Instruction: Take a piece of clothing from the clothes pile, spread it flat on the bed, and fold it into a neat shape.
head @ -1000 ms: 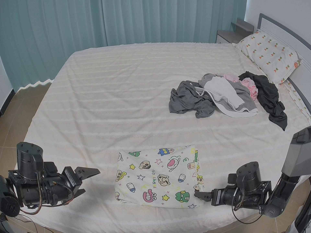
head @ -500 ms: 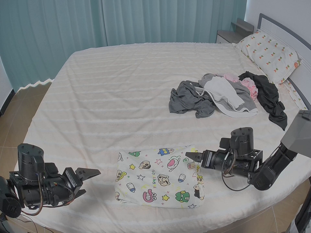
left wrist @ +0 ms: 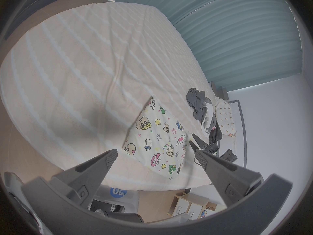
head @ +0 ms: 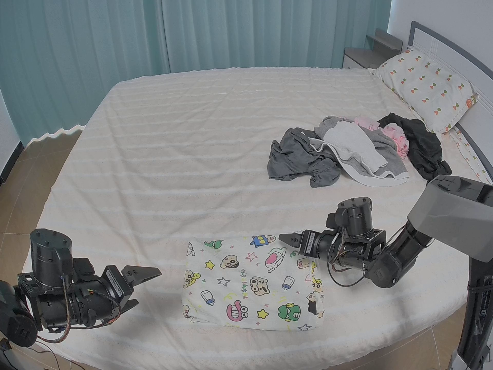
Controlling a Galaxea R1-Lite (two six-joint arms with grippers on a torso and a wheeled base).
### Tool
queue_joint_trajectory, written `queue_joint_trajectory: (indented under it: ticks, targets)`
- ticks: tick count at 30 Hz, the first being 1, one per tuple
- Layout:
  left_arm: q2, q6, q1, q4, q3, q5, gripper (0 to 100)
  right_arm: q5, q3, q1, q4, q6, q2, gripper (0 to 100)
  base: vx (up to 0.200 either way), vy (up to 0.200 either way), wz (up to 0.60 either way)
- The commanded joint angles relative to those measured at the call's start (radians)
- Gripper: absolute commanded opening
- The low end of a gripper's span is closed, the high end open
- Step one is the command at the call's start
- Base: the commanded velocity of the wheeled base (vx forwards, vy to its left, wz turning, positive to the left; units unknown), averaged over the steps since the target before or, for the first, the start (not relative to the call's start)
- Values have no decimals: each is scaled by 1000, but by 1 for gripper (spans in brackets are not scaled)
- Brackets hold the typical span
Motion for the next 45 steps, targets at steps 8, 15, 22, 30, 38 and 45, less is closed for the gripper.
queue_joint_trajectory:
  ticks: [8,15,22,30,38,45]
  targets:
    - [50,0,9,-38,20,2,100,0,-85,-6,61,-2,62,0,0,0,0]
    - [49,0,13,-40,20,2,100,-1,-88,-38,53,-6,57,0,0,0,0]
    - [50,0,13,-40,20,2,100,-3,-90,-93,25,-2,49,0,0,0,0]
    - [53,0,13,-41,20,1,100,29,-75,-96,-12,-10,65,0,0,0,0]
    - [56,1,13,-41,18,-1,100,29,-58,-84,-10,-10,57,100,0,0,0]
    - [214,141,24,-49,-121,-21,100,59,158,-116,-10,-13,-89,100,0,0,0]
